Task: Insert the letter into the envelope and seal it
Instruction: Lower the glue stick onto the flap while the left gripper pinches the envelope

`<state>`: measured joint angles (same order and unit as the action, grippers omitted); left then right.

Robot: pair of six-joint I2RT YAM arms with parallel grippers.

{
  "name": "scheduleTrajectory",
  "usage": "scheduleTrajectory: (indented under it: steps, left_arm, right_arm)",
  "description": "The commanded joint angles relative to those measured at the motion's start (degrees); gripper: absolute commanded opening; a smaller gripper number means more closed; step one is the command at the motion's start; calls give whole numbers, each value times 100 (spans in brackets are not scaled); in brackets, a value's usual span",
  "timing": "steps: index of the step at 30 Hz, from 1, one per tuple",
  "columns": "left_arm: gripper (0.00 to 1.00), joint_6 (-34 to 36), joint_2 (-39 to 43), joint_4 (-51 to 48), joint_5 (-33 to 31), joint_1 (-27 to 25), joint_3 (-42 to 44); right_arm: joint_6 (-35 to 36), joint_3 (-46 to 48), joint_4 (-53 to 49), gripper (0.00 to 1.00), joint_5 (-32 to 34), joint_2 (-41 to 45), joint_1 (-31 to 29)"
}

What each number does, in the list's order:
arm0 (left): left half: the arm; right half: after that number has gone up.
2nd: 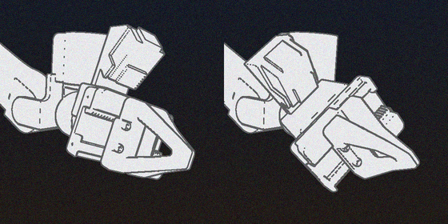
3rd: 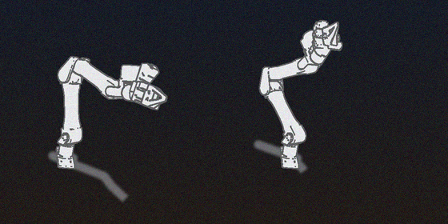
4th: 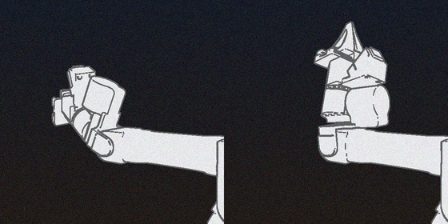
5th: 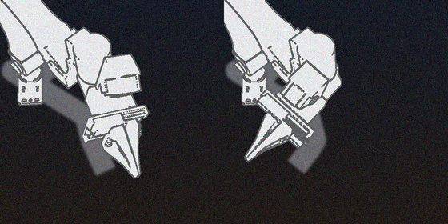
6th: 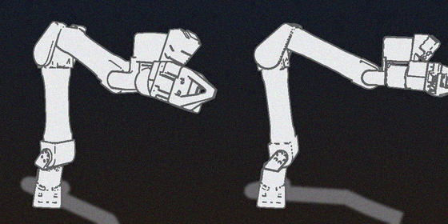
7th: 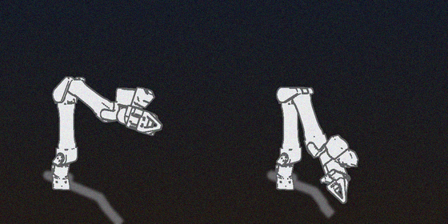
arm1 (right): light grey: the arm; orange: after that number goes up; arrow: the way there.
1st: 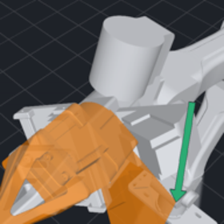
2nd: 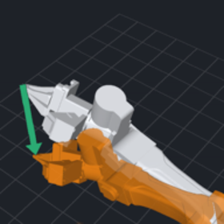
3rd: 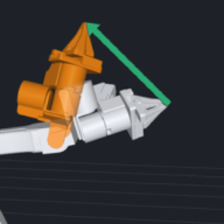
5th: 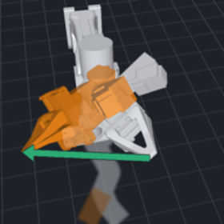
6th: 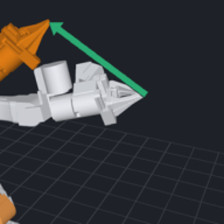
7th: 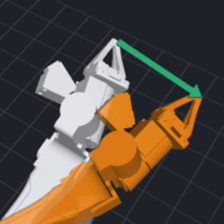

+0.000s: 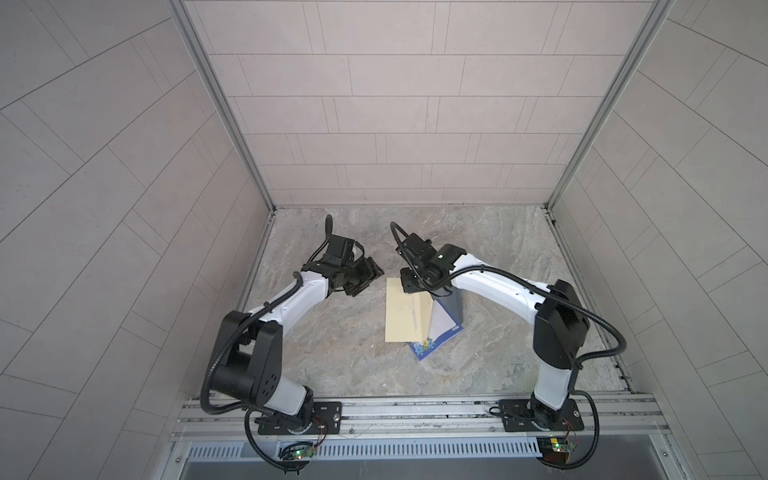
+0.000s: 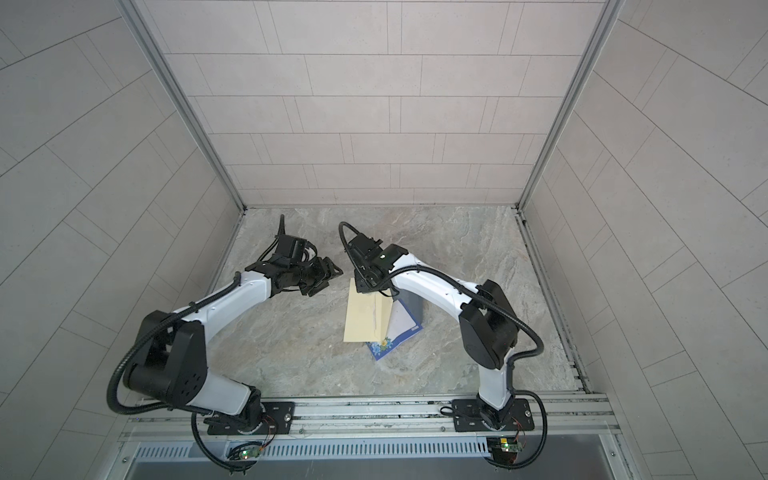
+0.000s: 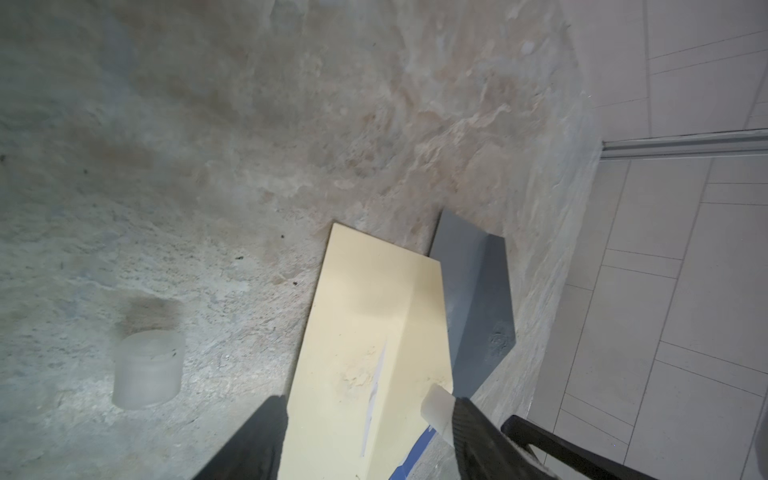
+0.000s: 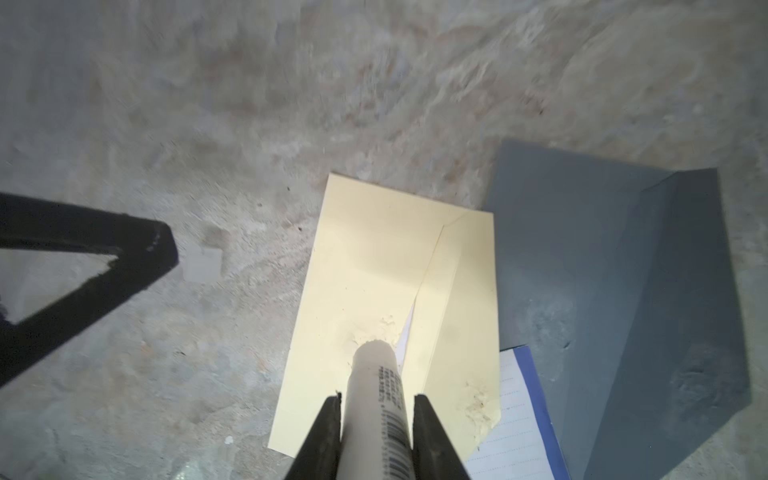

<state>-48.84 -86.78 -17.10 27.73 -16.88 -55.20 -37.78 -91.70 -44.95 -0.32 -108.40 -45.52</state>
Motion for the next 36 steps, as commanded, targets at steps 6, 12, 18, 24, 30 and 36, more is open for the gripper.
scheduleTrajectory:
  steps: [6,12,18,24,30,36]
  left_arm:
    - [67,528,76,-414,156,-32,-37]
    - [67,812,117,-809,154,-37,29]
    - [68,1083,92,-1205,88,-25,-58]
    - [71,1289,64,-1577,11,-25,-142]
    - [75,1728,-114,-1784,290,-51,-185]
    - [75,2071,-507,-1975,618,-289,-432]
  right_arm:
    - [260,-609,-652,0,137,-580,-264]
    - [254,-699,-536,0,119,-841,-349]
    - [218,-716,-446,0,461,-1095,-422]
    - [132,-554,-322,0,544,-1330,-445]
    - [8,-267,-82,0,599,-1247,-425]
    - [-133,144,330,0,118,-938,-178]
